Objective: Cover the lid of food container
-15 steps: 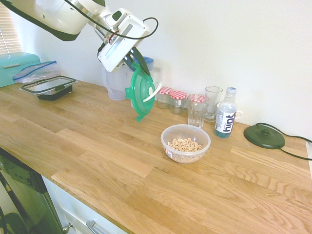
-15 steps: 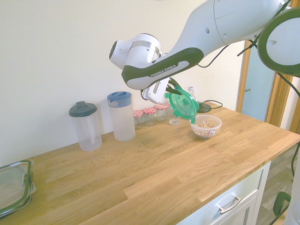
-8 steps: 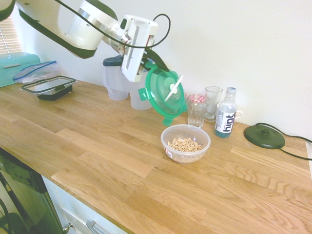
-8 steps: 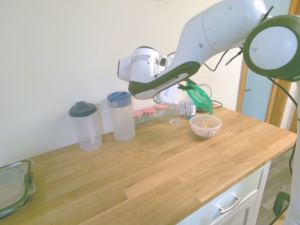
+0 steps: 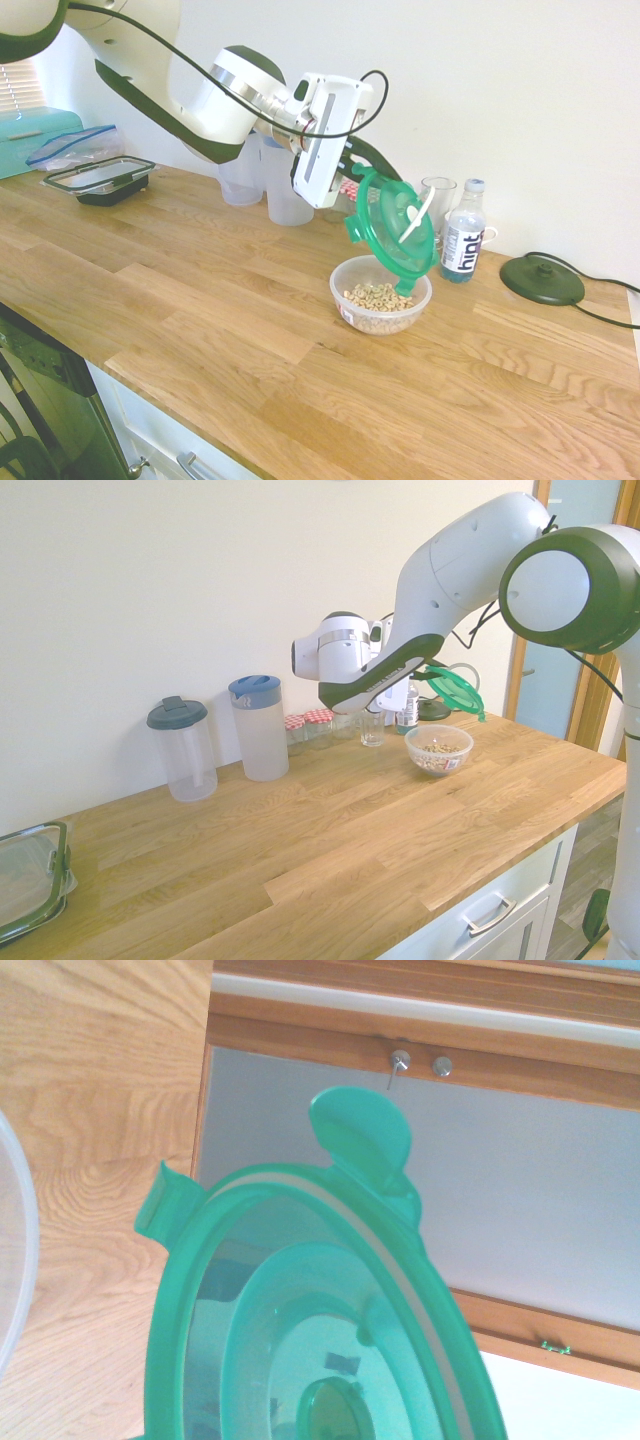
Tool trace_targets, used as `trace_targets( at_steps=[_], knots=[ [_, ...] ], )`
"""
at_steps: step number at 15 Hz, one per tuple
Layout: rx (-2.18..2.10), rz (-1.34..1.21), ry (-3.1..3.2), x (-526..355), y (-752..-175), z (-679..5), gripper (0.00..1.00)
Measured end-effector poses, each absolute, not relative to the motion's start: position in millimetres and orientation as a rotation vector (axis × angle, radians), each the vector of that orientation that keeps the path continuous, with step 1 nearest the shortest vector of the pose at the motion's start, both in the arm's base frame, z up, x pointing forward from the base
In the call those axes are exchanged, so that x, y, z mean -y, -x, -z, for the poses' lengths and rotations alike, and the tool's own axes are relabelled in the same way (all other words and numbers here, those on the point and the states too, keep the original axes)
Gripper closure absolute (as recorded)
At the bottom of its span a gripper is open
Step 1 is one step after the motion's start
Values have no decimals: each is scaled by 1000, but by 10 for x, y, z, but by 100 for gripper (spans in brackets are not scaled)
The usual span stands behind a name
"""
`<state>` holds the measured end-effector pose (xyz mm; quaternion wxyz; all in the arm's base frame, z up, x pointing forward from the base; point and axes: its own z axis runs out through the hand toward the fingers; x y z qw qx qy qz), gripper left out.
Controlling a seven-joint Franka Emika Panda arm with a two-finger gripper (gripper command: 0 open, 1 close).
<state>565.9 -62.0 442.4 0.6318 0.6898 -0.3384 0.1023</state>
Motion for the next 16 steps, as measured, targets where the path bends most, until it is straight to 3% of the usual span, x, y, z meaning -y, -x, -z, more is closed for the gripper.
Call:
trace_targets(
  at_steps=[16],
  knots=[
    [695, -343, -1547, 527, -5759, -3799, 100]
  ],
)
